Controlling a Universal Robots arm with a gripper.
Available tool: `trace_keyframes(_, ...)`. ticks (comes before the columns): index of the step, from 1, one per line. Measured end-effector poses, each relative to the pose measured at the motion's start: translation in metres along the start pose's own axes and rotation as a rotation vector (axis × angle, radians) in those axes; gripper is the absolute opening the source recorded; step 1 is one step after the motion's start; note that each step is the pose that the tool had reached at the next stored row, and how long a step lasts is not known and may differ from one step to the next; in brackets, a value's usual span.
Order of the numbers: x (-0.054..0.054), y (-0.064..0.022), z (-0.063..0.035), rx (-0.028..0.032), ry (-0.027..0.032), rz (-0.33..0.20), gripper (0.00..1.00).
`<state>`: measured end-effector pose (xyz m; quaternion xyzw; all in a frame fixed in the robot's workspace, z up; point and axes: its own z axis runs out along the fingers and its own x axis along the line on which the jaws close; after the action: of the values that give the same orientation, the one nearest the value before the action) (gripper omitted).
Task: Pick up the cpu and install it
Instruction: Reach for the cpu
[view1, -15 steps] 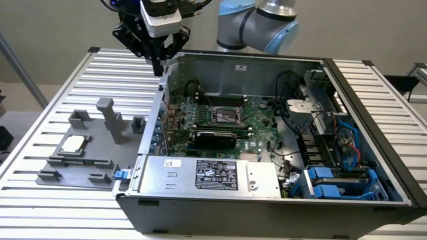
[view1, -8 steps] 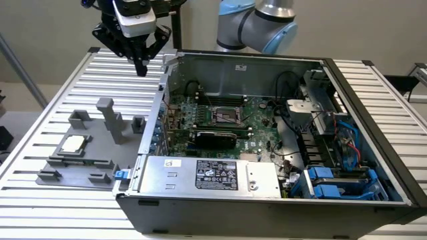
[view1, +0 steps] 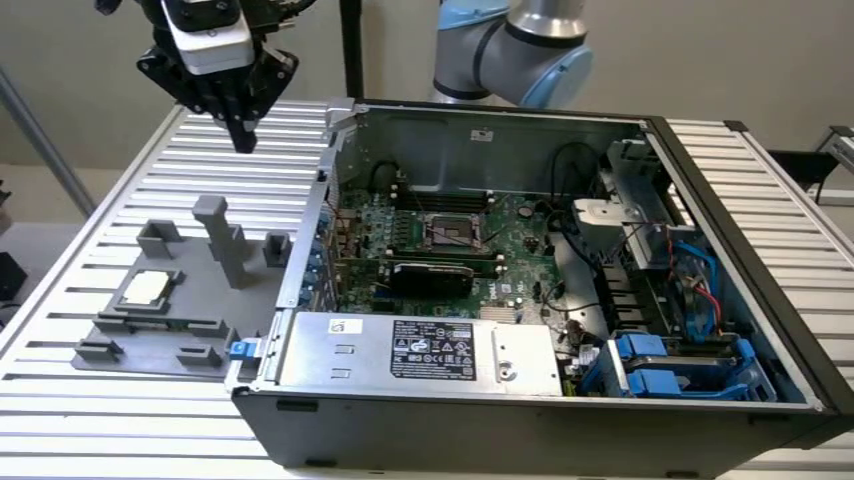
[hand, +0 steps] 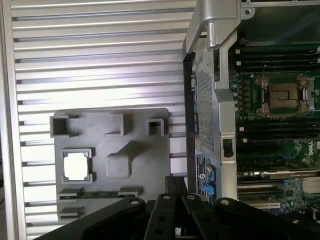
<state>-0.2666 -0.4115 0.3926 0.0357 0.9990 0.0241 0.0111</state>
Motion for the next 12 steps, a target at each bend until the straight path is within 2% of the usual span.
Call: trace_keyframes(12, 0.054, -0.0067, -0.0013, 0.0008, -0.0005, 0.0, 0.11)
